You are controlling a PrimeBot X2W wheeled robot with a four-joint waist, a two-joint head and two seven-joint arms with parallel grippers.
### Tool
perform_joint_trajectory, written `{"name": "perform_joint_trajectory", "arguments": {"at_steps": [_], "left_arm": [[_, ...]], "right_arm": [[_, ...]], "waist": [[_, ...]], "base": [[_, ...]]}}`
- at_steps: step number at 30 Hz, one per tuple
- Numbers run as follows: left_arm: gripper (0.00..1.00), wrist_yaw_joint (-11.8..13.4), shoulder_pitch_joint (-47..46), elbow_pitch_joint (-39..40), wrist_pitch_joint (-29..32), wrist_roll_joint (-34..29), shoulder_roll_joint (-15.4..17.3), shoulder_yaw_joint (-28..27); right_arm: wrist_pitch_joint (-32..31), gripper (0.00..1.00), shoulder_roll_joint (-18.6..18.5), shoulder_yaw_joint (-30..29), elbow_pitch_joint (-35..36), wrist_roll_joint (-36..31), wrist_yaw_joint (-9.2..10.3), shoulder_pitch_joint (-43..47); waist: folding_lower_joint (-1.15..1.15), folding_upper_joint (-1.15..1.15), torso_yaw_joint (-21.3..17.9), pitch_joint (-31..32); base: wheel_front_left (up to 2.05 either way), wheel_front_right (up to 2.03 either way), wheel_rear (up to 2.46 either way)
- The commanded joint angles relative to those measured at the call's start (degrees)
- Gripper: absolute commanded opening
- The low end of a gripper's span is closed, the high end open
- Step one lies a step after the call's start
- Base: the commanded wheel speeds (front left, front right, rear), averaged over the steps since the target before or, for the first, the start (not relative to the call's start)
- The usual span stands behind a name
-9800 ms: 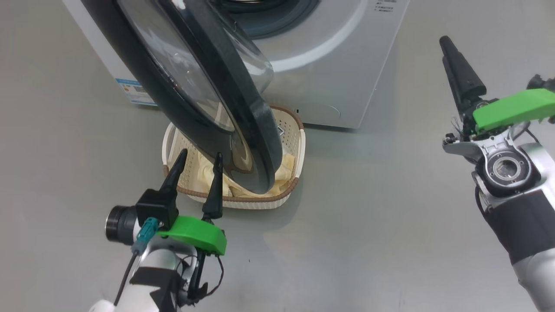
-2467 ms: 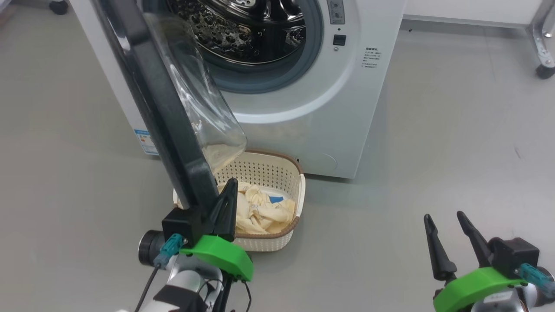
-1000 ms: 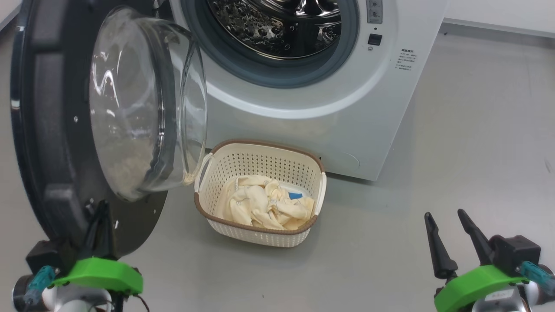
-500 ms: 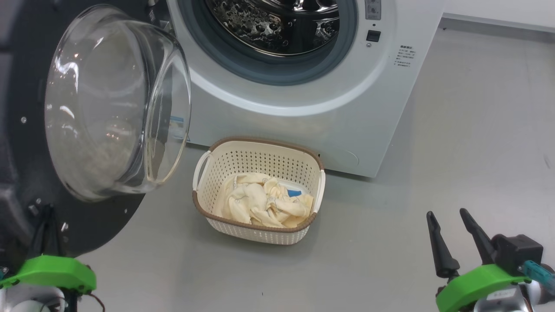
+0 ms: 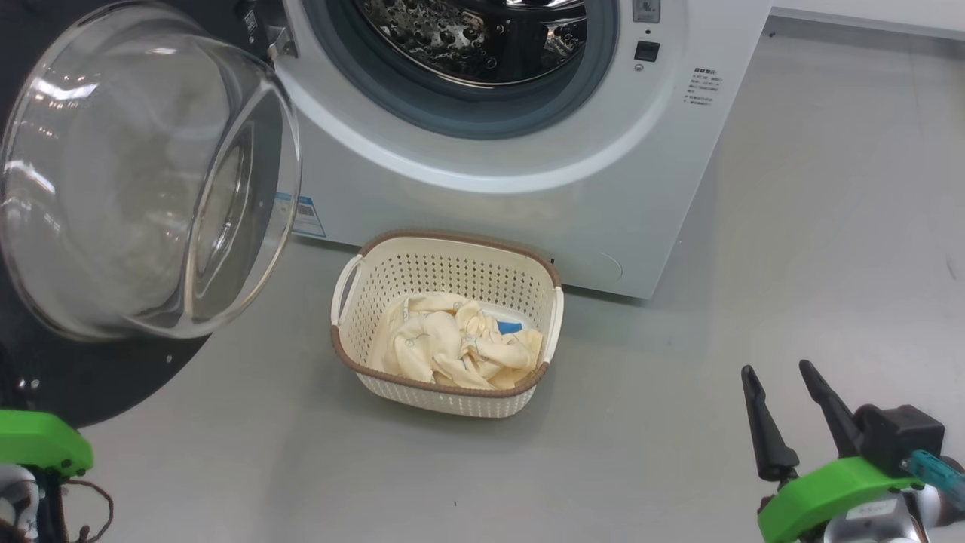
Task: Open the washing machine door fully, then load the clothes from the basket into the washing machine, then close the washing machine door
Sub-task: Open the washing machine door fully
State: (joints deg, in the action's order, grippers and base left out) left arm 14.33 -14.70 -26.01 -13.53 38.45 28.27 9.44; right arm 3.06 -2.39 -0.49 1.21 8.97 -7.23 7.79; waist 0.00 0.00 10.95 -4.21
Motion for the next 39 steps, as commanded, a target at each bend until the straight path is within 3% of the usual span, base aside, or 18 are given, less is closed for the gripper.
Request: {"name": "perform_joint_trajectory", "arguments": {"at_steps": [1,27,39], "left_arm": [[0.0,4.9,-4.29,0.14,-0.01,0.31,3.82,-3.38],[0.0,-0.48,-14.62,-16.61,0.84,1.78,5.8,-2.51],[0.0,-0.49,-12.25,-15.5,-1.02,1.58,3.86,-3.3]], "right_arm": [[0.05,1.0,-0.49,1.23,2.22,-0.54,-0.25,-2.93],[0.28,1.0,-0.49,1.72,1.38,-0.47,-0.25,-3.16],[0.4,1.0,-0.49,1.3,1.52,-0.21,-0.25,-2.91]], "waist": [[0.0,0.0,-0.13,-0.11],[0.0,0.0,-1.92,0.4],[0.0,0.0,-1.79,0.36]], "base": [[0.0,0.0,0.0],[0.0,0.0,0.0],[0.0,0.0,0.0]]}}
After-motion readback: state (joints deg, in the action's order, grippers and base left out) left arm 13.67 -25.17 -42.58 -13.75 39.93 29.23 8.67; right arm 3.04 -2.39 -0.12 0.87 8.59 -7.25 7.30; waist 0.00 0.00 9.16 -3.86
